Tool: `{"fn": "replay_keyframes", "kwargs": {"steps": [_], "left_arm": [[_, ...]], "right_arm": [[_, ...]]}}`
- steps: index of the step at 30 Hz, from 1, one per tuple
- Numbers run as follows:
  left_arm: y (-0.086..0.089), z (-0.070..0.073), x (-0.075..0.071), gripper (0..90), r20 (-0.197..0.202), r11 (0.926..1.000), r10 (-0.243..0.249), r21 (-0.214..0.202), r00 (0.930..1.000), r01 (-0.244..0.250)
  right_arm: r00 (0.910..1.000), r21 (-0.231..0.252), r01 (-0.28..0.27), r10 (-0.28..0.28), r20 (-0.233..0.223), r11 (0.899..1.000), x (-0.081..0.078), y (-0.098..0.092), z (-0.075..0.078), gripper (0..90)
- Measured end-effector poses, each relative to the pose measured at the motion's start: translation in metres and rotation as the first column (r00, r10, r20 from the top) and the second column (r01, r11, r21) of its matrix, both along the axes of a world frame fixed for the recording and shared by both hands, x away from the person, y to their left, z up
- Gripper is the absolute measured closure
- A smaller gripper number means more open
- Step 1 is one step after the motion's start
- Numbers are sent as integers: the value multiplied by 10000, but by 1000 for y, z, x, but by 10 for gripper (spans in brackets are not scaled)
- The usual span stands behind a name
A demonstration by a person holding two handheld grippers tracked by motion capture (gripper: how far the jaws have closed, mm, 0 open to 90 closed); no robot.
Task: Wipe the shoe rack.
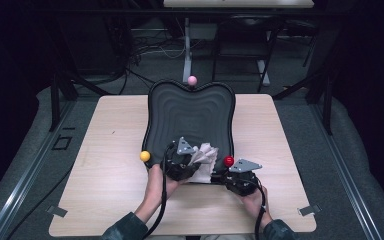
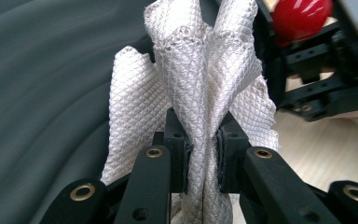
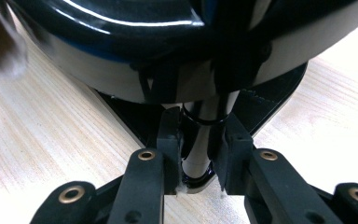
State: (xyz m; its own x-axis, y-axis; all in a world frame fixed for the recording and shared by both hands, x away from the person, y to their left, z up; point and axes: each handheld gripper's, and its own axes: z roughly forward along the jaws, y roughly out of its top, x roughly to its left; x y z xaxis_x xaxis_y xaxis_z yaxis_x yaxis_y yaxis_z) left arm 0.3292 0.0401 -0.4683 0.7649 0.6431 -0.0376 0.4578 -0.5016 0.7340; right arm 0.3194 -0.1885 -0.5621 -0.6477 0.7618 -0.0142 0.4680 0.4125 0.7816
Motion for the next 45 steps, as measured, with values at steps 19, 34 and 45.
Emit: {"fn": "replay_keyframes", "kwargs": {"steps": [19,34,45], "left_arm": [[-33,0,-6,777,31,9969,-762,-183,9971,763],[7,-3,-1,782,29,9998,163,104,9999,-163],[30,-3,0,781,111,9976,650,246,9978,-653]], "right_arm": [[10000,73,-16,16,-33,10000,0,0,0,739],[10000,-14,9,-9,7,10000,0,0,0,740],[10000,-43,20,-20,-4,10000,0,0,0,740]]}}
